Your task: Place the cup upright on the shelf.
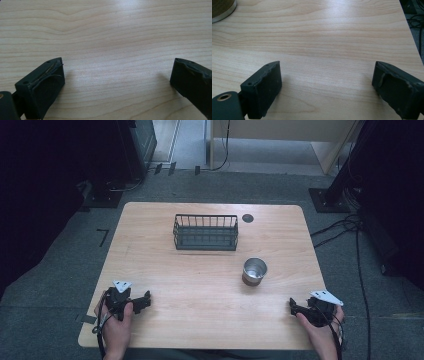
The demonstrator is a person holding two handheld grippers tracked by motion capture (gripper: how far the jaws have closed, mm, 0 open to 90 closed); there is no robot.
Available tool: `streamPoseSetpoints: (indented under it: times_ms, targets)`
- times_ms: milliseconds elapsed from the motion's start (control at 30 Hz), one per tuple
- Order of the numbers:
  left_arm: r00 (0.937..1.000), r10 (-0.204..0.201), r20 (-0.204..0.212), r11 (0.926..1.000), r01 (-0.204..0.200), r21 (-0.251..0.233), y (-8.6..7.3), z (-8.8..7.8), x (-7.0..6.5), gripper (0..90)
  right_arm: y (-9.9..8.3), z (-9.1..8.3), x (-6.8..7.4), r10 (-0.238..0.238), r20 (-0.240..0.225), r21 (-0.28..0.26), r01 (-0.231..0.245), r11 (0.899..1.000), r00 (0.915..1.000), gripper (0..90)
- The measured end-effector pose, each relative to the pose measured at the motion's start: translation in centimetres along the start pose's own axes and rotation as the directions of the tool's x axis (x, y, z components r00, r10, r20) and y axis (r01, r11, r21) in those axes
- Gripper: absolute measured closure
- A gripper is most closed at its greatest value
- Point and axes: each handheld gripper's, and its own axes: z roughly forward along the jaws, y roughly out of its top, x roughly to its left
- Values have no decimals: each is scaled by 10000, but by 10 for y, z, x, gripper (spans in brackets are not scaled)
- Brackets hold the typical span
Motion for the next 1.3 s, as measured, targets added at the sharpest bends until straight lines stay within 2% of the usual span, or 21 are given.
streamPoseSetpoints:
  times_ms: [167,200,233,300,433,467,533,867,1300]
  targets:
    - [10000,2,1,10000,-2,4,0,0,0,0,2,2,-1,-74,-84,57,75,10000,9999,58]
    - [10000,4,0,10000,-4,5,0,0,0,0,2,3,-2,-52,-50,126,52,9999,10000,15]
    - [10000,4,0,10000,-4,5,0,0,0,0,2,3,-2,-52,-50,126,52,9999,10000,15]
    - [10000,-2,2,10000,2,4,0,0,0,0,2,3,-3,176,138,301,-180,9994,9997,0]
    - [10000,-2,-2,10000,2,-5,0,0,0,0,3,1,-5,224,-68,440,-221,9988,9997,0]
    - [10000,-1,-2,10000,1,-3,0,0,0,0,4,-1,-4,290,-272,379,-279,9989,9992,0]
    - [10000,-4,-3,10000,4,-5,0,0,0,0,5,-4,-3,200,-357,295,-189,9994,9992,0]
    - [10000,-2,-4,10000,2,-4,0,0,0,0,17,-13,5,75,-497,-40,-77,10000,9987,0]
    - [10000,-3,-3,10000,3,-4,0,0,0,0,33,-20,23,-413,-857,-288,389,9988,9955,0]
